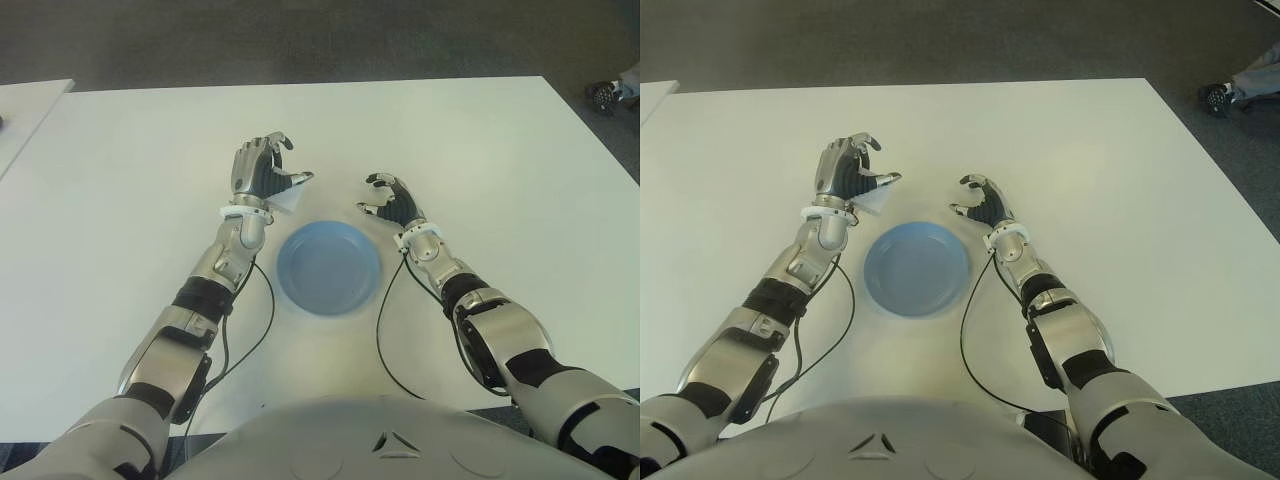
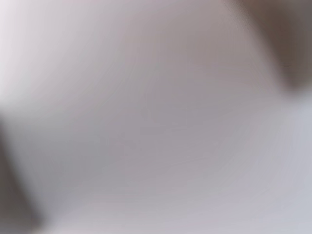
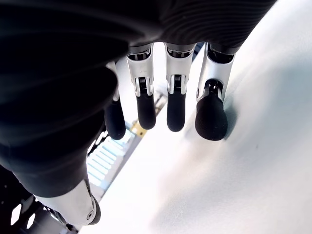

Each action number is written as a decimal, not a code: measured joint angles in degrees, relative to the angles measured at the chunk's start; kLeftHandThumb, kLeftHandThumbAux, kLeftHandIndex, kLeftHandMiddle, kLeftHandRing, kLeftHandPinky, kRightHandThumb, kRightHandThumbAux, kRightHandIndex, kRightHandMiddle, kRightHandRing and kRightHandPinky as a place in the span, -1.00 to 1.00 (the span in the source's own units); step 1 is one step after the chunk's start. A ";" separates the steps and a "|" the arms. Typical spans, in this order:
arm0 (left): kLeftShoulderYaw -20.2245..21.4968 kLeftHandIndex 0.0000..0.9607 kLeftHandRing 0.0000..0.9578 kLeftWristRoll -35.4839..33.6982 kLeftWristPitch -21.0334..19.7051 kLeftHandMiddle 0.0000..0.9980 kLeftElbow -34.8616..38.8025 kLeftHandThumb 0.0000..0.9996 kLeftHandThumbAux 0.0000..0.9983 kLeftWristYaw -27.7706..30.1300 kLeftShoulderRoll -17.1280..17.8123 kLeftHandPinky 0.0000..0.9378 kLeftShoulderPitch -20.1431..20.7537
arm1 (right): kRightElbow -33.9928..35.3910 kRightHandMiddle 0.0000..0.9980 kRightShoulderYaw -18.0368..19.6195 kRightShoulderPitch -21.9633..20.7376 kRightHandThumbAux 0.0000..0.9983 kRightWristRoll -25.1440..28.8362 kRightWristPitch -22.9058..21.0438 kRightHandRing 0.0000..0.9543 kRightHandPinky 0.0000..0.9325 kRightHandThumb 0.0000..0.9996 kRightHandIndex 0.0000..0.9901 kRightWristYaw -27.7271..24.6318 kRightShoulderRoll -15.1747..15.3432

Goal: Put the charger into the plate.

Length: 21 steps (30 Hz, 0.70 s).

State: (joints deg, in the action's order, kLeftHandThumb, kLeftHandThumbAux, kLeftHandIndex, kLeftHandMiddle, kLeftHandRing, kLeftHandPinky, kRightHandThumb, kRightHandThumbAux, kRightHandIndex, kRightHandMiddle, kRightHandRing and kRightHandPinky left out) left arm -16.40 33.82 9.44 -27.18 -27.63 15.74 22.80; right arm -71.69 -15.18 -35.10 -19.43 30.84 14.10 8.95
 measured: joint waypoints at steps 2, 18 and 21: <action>-0.02 -0.08 0.81 0.08 -0.11 0.75 0.46 0.50 0.39 0.56 0.02 0.86 -0.08 | 0.00 -0.61 -0.12 -0.13 0.59 -0.16 -0.36 -0.65 -0.76 -0.79 -0.46 0.08 -0.02; -2.39 -0.08 0.81 2.69 -0.46 0.75 8.53 0.50 0.39 3.07 -0.60 0.86 -3.82 | -0.02 -0.66 -1.74 -1.15 0.47 -1.58 -2.41 -0.78 -0.99 -0.91 -0.60 0.68 -0.33; -3.41 -0.08 0.80 3.38 -0.42 0.74 10.93 0.50 0.39 3.78 -1.36 0.86 -4.99 | -0.02 -0.66 -2.09 -1.28 0.44 -1.94 -2.76 -0.79 -1.00 -0.92 -0.62 0.96 -0.34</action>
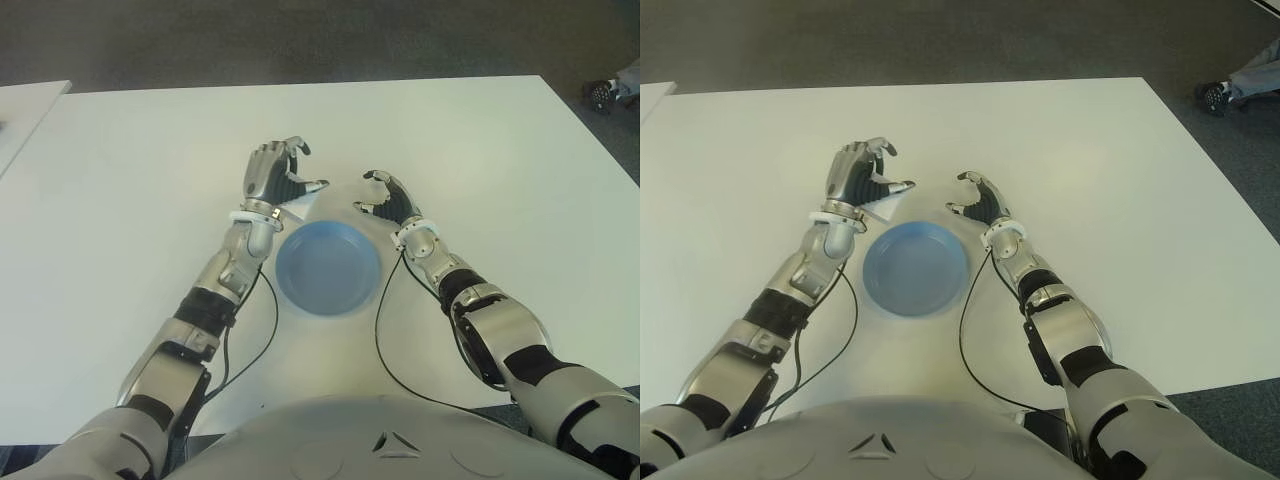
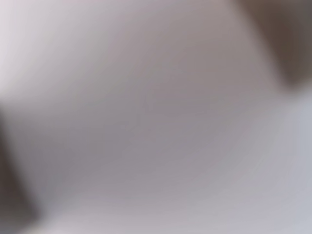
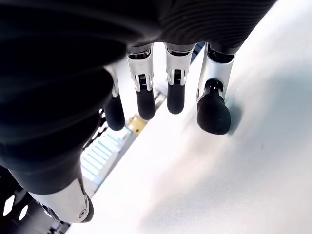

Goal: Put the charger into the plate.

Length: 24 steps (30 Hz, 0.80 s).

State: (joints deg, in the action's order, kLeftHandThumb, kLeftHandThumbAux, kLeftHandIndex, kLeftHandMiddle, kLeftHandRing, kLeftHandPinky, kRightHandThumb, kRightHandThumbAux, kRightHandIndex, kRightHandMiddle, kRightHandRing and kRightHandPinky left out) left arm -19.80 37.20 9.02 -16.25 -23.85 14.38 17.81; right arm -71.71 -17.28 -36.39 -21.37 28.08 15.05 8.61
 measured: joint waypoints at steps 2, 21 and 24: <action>-0.60 -0.08 0.80 0.15 0.30 0.74 0.90 0.50 0.39 0.45 -0.30 0.86 -0.51 | 0.00 -0.67 -0.16 -0.07 0.43 -0.16 -0.22 -0.79 -1.00 -0.92 -0.63 0.07 -0.02; -3.69 -0.08 0.80 2.79 0.34 0.74 9.17 0.50 0.39 6.49 -0.85 0.84 -5.21 | 0.00 -0.58 -1.47 -0.40 0.38 -1.45 -1.15 -0.71 -1.00 -0.92 -0.55 1.14 -0.04; -3.87 -0.08 0.80 3.00 0.34 0.74 9.50 0.50 0.39 6.92 -1.02 0.86 -5.54 | 0.00 -0.54 -1.62 -0.40 0.41 -1.55 -1.16 -0.67 -1.00 -0.89 -0.51 1.36 -0.04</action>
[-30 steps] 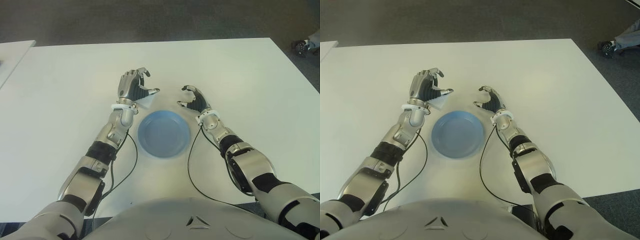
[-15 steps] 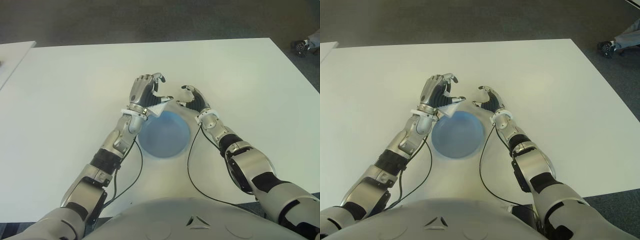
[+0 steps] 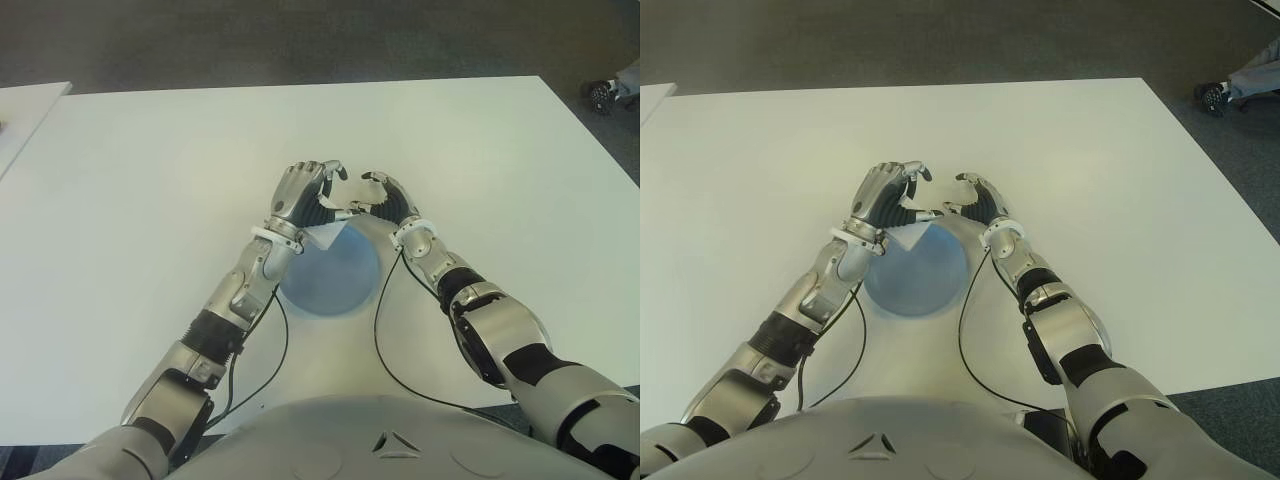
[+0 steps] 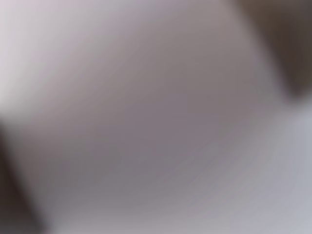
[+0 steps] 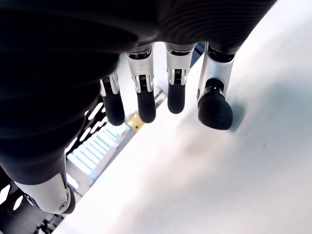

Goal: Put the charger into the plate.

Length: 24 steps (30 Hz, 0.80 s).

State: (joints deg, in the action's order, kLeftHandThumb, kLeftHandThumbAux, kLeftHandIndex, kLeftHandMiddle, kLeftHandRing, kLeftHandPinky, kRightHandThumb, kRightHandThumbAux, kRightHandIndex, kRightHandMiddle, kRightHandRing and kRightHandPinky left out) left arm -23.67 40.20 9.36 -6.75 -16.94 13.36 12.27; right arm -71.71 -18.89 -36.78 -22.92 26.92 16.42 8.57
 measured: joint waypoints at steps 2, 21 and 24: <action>-0.09 -0.08 0.81 0.20 0.13 0.75 0.07 0.50 0.39 0.24 0.01 0.87 -0.04 | 0.00 -0.51 -0.09 0.00 0.43 -0.08 0.00 -0.65 -1.00 -0.87 -0.48 0.08 0.00; -1.70 -0.86 -0.82 2.71 6.01 -0.82 -2.71 -0.45 -0.32 0.74 1.91 -0.82 -0.23 | 0.00 -0.39 -0.70 -0.12 0.52 -0.79 0.00 -0.54 -0.98 -0.81 -0.42 0.21 0.09; -1.93 -0.96 -0.94 3.73 6.01 -0.94 -2.77 -0.54 -0.44 1.75 3.20 -0.94 -0.26 | -0.01 -0.41 -0.74 -0.12 0.54 -1.03 0.00 -0.55 -0.97 -0.85 -0.45 0.33 0.10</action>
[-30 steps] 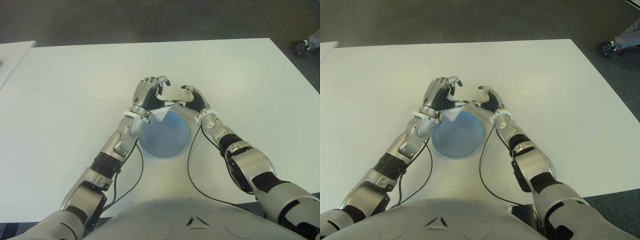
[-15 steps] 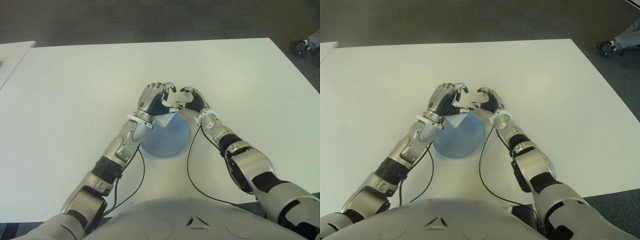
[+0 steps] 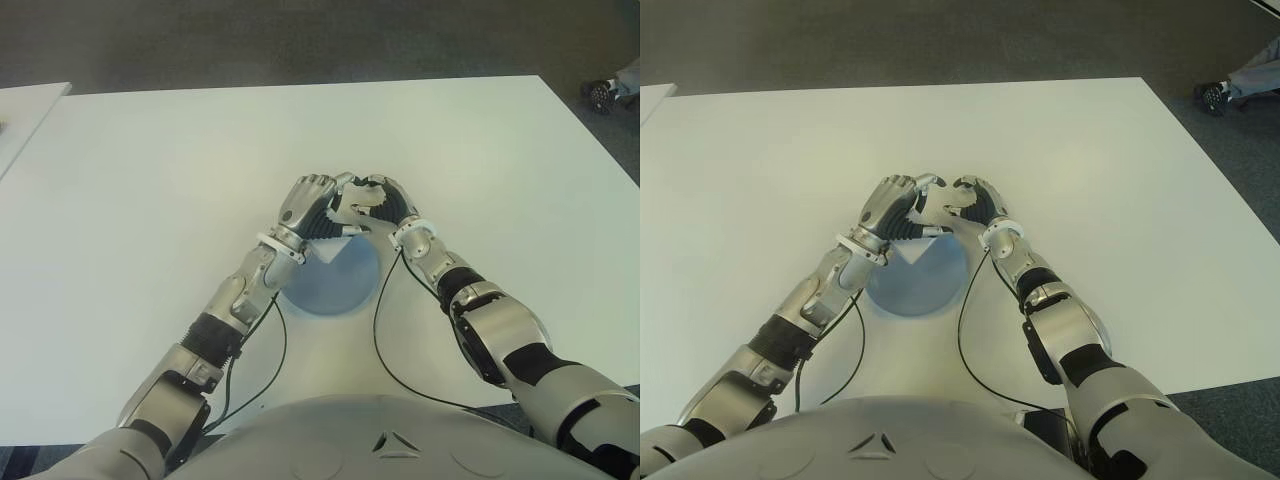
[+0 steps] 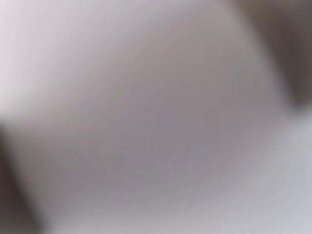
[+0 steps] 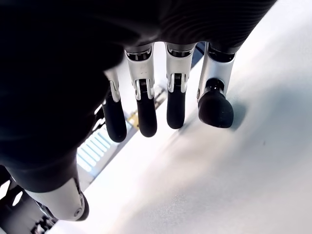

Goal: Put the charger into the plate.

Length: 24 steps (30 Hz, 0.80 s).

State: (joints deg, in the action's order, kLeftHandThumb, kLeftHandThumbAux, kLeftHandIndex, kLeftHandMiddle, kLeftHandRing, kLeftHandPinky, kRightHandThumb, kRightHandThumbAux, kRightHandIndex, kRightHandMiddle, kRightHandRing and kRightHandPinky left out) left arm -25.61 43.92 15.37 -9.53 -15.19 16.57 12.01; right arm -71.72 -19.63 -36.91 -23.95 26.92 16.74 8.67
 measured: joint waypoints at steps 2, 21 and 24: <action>0.04 -0.98 -0.97 -0.01 0.00 -0.97 0.01 -0.57 -0.48 0.79 0.67 -0.97 0.00 | -0.03 -0.41 -0.06 0.00 0.55 -0.19 0.00 -0.56 -0.97 -0.87 -0.46 0.18 0.00; 0.54 -1.00 -1.00 -1.15 -1.81 -1.00 1.80 -0.61 -0.61 6.78 1.36 -1.00 -0.75 | -0.05 -0.49 -0.48 0.07 0.64 -1.13 0.26 -0.62 -0.96 -0.92 -0.42 0.81 0.11; 0.55 -1.00 -1.00 -1.18 -1.83 -1.00 1.82 -0.61 -0.61 6.82 1.38 -1.00 -0.77 | -0.05 -0.48 -0.58 0.14 0.64 -1.16 0.52 -0.61 -0.96 -0.91 -0.40 0.83 0.21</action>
State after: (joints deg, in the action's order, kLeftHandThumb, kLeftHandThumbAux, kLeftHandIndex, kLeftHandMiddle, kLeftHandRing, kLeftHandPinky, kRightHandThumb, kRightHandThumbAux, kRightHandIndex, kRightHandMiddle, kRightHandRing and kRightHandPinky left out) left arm -25.05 42.74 13.53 -7.71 -8.37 17.94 11.24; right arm -71.77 -20.21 -36.77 -25.11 27.44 17.58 8.88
